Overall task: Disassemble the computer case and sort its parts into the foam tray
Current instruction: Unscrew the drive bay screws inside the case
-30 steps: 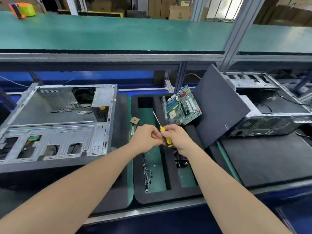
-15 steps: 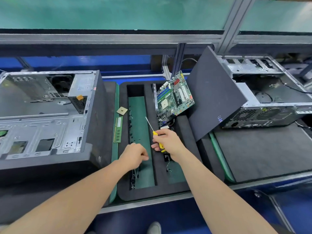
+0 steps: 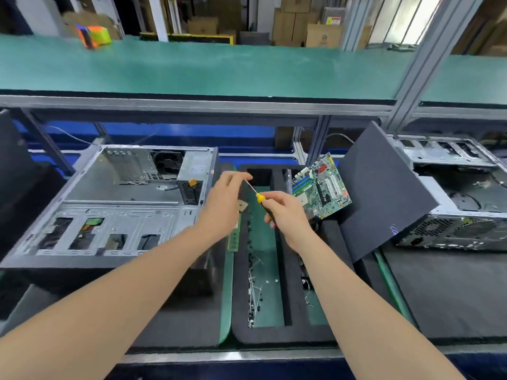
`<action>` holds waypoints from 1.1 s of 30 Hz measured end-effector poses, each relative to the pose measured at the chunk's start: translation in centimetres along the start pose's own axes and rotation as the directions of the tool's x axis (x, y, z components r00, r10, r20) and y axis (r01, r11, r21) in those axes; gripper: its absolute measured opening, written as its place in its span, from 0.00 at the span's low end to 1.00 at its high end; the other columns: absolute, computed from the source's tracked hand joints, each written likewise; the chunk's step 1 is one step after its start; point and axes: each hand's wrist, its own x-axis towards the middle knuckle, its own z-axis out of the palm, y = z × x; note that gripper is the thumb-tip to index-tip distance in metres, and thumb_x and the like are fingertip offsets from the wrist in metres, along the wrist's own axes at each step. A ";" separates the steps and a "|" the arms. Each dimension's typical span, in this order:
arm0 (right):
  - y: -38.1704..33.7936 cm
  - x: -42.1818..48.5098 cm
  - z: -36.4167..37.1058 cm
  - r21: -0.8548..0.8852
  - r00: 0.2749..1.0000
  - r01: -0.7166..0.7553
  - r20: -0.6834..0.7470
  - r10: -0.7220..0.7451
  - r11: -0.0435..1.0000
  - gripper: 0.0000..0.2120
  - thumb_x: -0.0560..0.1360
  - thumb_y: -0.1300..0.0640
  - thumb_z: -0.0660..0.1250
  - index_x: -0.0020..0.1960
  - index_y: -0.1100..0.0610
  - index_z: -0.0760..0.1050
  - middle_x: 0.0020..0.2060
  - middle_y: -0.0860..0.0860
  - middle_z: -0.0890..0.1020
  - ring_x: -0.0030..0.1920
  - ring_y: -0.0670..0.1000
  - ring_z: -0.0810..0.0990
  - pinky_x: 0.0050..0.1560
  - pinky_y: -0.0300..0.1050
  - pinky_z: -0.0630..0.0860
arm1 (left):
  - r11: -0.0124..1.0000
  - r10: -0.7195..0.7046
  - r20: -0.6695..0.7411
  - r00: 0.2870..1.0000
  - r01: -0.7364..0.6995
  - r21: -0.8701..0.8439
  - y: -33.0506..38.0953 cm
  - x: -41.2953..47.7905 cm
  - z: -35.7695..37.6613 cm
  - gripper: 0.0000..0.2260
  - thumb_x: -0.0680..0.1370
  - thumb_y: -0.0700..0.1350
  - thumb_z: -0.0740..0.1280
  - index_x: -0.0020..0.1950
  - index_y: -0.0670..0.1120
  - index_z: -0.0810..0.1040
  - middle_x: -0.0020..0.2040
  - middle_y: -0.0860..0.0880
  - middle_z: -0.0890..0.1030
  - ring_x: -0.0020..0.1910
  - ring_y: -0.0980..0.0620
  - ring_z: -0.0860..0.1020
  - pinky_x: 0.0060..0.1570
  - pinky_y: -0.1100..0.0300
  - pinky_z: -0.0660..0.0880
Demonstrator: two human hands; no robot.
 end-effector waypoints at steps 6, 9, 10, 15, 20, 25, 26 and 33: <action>-6.7 -0.3 9.2 0.056 0.982 0.189 0.011 -0.190 0.980 0.07 0.78 0.62 0.73 0.55 0.55 0.83 0.42 0.54 0.85 0.35 0.50 0.82 0.36 0.44 0.77 | 0.975 -0.018 -0.099 0.995 0.039 0.218 -6.7 -1.4 -10.0 0.35 0.71 0.23 0.61 0.72 0.51 0.74 0.73 0.49 0.71 0.71 0.45 0.71 0.65 0.49 0.64; -9.4 -0.5 14.4 0.092 0.962 0.273 -0.036 -0.270 0.958 0.07 0.77 0.62 0.75 0.54 0.55 0.82 0.43 0.56 0.85 0.38 0.56 0.85 0.42 0.51 0.83 | 0.961 -0.110 -0.121 0.987 0.136 0.240 -10.1 -2.8 -14.1 0.35 0.73 0.24 0.58 0.74 0.53 0.73 0.71 0.51 0.74 0.70 0.47 0.70 0.63 0.50 0.62; -10.2 -0.5 16.4 0.083 0.953 0.303 -0.048 -0.300 0.949 0.08 0.76 0.62 0.76 0.53 0.55 0.81 0.43 0.56 0.85 0.39 0.56 0.85 0.44 0.55 0.85 | 0.955 -0.145 -0.117 0.982 0.170 0.242 -11.5 -3.3 -15.5 0.34 0.74 0.24 0.57 0.74 0.52 0.73 0.71 0.50 0.74 0.70 0.46 0.71 0.65 0.49 0.63; -13.1 -0.7 25.9 0.000 0.897 0.441 -0.032 -0.441 0.897 0.08 0.77 0.59 0.75 0.53 0.51 0.79 0.43 0.51 0.84 0.44 0.53 0.86 0.48 0.63 0.84 | 0.984 -0.159 -0.058 0.986 0.163 0.071 -18.4 -6.3 -21.4 0.30 0.74 0.22 0.55 0.68 0.45 0.79 0.64 0.47 0.81 0.66 0.48 0.77 0.70 0.51 0.69; -14.0 -1.0 33.7 -0.125 0.848 0.529 0.039 -0.529 0.839 0.08 0.79 0.54 0.74 0.55 0.52 0.78 0.41 0.49 0.83 0.43 0.55 0.84 0.48 0.62 0.81 | 0.984 -0.174 0.041 0.984 0.172 0.043 -25.0 -8.3 -25.6 0.31 0.75 0.24 0.54 0.64 0.53 0.79 0.56 0.57 0.83 0.59 0.52 0.78 0.60 0.52 0.74; -14.1 -1.2 38.1 -0.233 0.836 0.546 0.096 -0.540 0.804 0.09 0.81 0.52 0.72 0.54 0.55 0.75 0.39 0.52 0.82 0.40 0.57 0.81 0.46 0.61 0.80 | 0.986 -0.162 0.154 0.975 0.166 -0.013 -29.0 -9.3 -27.6 0.28 0.77 0.27 0.53 0.64 0.52 0.78 0.55 0.55 0.84 0.42 0.65 0.76 0.36 0.69 0.68; -14.0 -1.2 38.7 -0.250 0.838 0.543 0.099 -0.536 0.802 0.09 0.81 0.52 0.72 0.54 0.55 0.75 0.39 0.52 0.82 0.40 0.57 0.81 0.46 0.60 0.80 | 0.987 -0.159 0.172 0.972 0.162 -0.006 -29.5 -9.3 -27.8 0.28 0.77 0.26 0.53 0.65 0.52 0.78 0.55 0.56 0.84 0.43 0.66 0.76 0.38 0.69 0.67; -13.6 -0.7 41.0 -0.364 0.852 0.515 0.113 -0.512 0.776 0.09 0.81 0.53 0.71 0.53 0.56 0.73 0.38 0.50 0.81 0.39 0.52 0.80 0.44 0.51 0.78 | 0.998 -0.051 0.236 0.970 0.041 0.047 -31.7 -9.1 -28.1 0.33 0.75 0.24 0.50 0.67 0.51 0.78 0.63 0.55 0.81 0.67 0.52 0.73 0.72 0.47 0.62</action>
